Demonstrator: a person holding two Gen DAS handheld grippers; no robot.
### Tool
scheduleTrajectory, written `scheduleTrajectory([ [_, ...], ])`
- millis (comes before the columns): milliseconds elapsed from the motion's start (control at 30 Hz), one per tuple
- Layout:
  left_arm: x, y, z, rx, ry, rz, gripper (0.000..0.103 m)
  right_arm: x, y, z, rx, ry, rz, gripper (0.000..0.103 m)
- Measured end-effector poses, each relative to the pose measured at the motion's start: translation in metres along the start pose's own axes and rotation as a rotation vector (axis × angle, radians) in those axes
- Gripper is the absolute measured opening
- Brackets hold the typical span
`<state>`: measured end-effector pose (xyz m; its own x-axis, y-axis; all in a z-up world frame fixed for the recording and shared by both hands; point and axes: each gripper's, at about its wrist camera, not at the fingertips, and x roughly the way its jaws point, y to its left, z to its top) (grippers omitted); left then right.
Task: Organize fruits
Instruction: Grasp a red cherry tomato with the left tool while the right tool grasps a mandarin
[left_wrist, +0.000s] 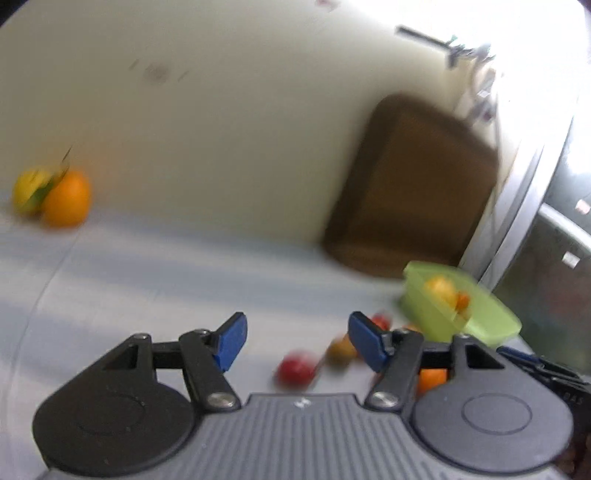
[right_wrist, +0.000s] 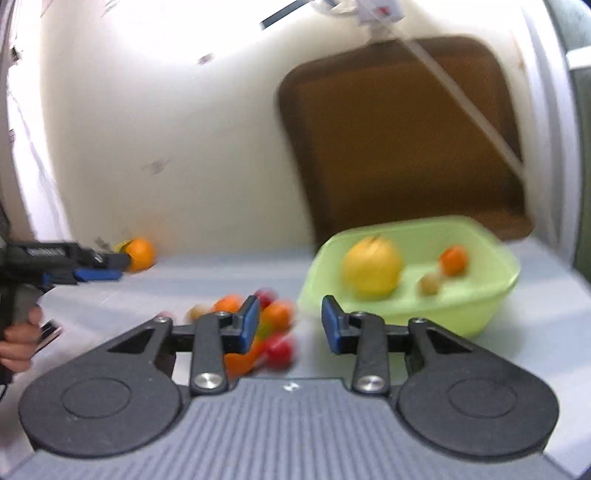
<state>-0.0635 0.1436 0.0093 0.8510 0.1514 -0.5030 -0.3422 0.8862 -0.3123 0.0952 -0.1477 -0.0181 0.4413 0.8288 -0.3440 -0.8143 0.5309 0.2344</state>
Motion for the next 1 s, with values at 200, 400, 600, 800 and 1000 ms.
scheduleTrajectory([
  [200, 0.014, 0.018, -0.019, -0.026, 0.065, -0.013, 0.060, 0.024, 0.034, 0.000, -0.113, 0.059, -0.011, 0.039],
  [400, 0.037, 0.000, -0.017, 0.076, 0.083, -0.034, 0.062, 0.060, 0.070, 0.009, -0.453, 0.092, -0.021, 0.040],
  [600, 0.054, -0.012, -0.017, 0.141, 0.103, -0.012, 0.051, 0.092, 0.084, 0.006, -0.690, 0.167, -0.023, 0.050],
  [800, 0.053, -0.010, -0.021, 0.147, 0.103, -0.020, 0.030, 0.098, 0.092, 0.002, -0.693, 0.220, -0.001, 0.049],
  [1000, 0.030, -0.014, -0.030, 0.116, 0.105, -0.067, 0.029, 0.079, 0.095, -0.001, -0.624, 0.208, 0.002, 0.040],
])
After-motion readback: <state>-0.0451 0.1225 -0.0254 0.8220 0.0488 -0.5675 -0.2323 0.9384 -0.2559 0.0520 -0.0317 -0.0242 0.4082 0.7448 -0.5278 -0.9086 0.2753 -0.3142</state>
